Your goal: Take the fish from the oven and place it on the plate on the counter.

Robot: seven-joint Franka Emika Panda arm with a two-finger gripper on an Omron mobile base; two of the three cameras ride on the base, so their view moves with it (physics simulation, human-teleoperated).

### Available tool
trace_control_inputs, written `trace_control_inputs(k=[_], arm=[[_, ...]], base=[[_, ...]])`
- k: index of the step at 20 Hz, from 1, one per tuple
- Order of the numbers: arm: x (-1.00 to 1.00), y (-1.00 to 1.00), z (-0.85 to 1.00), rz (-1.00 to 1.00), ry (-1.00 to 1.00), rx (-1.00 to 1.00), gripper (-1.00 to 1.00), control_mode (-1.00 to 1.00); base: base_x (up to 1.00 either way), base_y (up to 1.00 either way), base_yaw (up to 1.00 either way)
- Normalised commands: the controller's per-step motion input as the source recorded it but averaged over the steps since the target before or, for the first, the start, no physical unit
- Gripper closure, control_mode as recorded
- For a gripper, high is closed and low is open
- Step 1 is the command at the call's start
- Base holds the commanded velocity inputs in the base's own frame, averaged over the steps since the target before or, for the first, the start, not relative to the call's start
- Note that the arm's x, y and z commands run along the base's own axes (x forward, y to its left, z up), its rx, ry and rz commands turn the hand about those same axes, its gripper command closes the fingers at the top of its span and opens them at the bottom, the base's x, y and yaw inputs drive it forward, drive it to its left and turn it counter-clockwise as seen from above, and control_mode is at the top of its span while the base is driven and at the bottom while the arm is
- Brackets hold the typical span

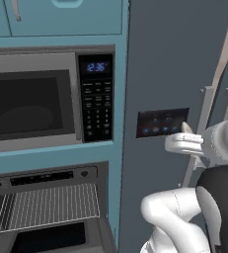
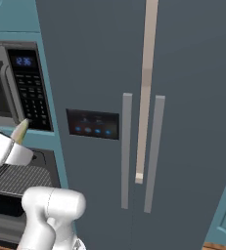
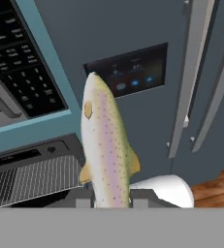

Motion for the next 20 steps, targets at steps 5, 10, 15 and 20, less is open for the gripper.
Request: trace_control_inputs(k=[5, 10, 15, 20], arm=[[-0.03, -0.09, -0.38, -0.05, 0.01, -0.02, 1.0, -1.0], [-0.11, -0.07, -0.12, -0.01, 0.03, 0.0, 1.0, 1.0], [0.0, 0.0, 0.0, 0.0, 0.0, 0.0, 1.0, 1.0], [0.0, 0.0, 0.0, 0.0, 0.0, 0.0, 1.0, 1.0]], base=[[0.0, 0.0, 0.0], [-0.5, -0.08, 0.0], [-0.99, -0.39, -0.01], [-0.17, -0.72, -0.25]])
